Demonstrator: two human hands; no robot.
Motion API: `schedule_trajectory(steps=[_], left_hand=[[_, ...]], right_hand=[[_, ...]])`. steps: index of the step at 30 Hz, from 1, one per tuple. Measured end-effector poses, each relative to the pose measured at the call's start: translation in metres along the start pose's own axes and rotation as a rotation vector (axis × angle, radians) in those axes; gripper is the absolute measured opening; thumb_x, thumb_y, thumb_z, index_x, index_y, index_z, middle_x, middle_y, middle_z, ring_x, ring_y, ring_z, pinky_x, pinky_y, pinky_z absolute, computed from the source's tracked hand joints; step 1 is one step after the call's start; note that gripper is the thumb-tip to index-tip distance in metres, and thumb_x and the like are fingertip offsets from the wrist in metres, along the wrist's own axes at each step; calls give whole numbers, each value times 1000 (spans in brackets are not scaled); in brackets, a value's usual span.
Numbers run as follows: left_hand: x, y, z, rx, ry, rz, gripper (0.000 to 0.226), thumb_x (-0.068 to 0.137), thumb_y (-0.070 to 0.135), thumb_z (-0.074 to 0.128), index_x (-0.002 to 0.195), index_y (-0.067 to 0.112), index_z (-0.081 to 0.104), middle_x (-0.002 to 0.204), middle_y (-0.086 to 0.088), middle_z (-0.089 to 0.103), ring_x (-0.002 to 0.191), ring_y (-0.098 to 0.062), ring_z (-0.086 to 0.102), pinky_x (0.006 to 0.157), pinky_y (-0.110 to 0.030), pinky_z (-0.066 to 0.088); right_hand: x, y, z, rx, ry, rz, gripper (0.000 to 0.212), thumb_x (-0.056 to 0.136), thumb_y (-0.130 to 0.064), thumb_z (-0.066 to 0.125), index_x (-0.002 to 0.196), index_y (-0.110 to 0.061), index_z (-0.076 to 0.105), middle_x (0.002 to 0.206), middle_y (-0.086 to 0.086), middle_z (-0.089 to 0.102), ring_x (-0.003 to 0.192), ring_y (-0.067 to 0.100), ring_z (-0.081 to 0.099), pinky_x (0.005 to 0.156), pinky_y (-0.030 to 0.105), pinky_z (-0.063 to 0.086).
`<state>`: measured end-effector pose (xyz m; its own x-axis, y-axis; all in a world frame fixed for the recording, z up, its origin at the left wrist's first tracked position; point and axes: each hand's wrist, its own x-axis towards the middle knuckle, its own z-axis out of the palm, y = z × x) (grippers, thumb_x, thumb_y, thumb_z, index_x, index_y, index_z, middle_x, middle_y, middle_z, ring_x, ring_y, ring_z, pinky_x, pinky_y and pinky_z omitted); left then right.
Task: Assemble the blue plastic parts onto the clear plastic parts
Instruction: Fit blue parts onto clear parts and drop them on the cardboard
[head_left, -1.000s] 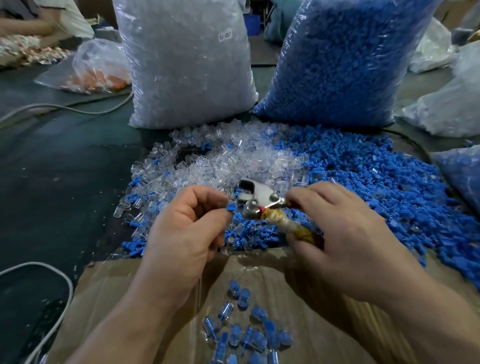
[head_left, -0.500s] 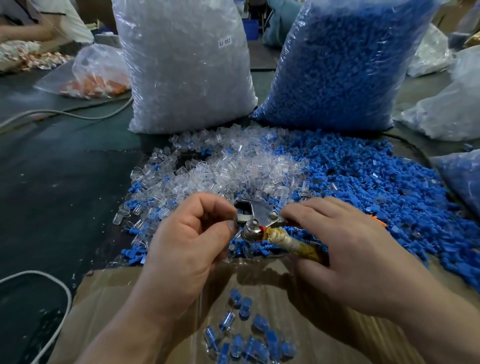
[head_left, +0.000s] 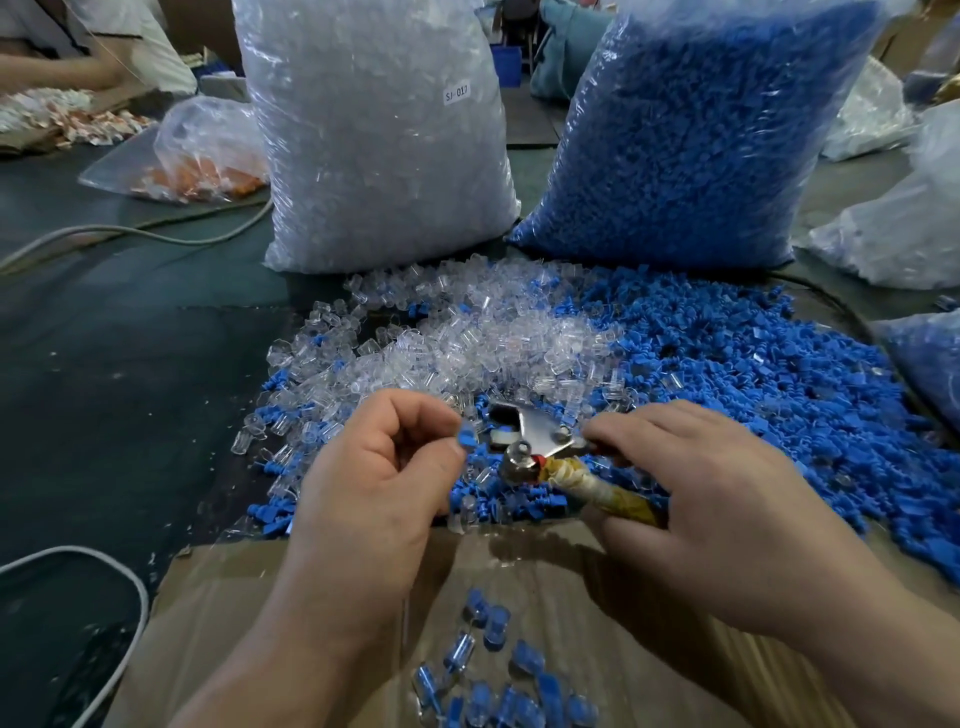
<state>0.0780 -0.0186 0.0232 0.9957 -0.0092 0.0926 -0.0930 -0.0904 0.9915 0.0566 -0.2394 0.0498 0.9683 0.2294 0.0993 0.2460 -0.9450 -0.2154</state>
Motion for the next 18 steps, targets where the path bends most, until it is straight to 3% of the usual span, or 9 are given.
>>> schedule_trajectory(steps=[4, 10, 14, 18], left_hand=[[1, 1, 2, 84, -68, -116, 31, 89, 6, 66, 81, 36, 67, 51, 8, 57, 41, -1, 45, 41, -13, 42], [-4, 1, 9, 162, -96, -135, 33, 91, 14, 67, 86, 46, 65, 50, 10, 57, 40, -3, 42, 39, -14, 37], [-7, 3, 12, 175, -104, -140, 34, 92, 16, 67, 88, 50, 64, 50, 9, 59, 39, -3, 43, 40, -14, 38], [-10, 4, 15, 252, -82, -106, 29, 92, 22, 68, 91, 50, 62, 60, 8, 67, 42, -11, 54, 41, -23, 49]], right_hand=[[12, 10, 6, -132, 0, 158, 74, 72, -74, 36, 137, -38, 41, 121, -17, 54, 112, 11, 44, 97, 33, 36], [21, 12, 12, -177, 32, 197, 76, 72, -78, 33, 133, -35, 47, 120, -8, 58, 111, 18, 44, 94, 38, 34], [21, 11, 13, -194, 15, 195, 71, 75, -76, 35, 133, -37, 47, 128, -10, 54, 118, 18, 40, 101, 39, 27], [13, -6, 12, -58, 280, 45, 48, 86, -64, 45, 115, -29, 62, 109, -11, 62, 104, 15, 53, 90, 35, 36]])
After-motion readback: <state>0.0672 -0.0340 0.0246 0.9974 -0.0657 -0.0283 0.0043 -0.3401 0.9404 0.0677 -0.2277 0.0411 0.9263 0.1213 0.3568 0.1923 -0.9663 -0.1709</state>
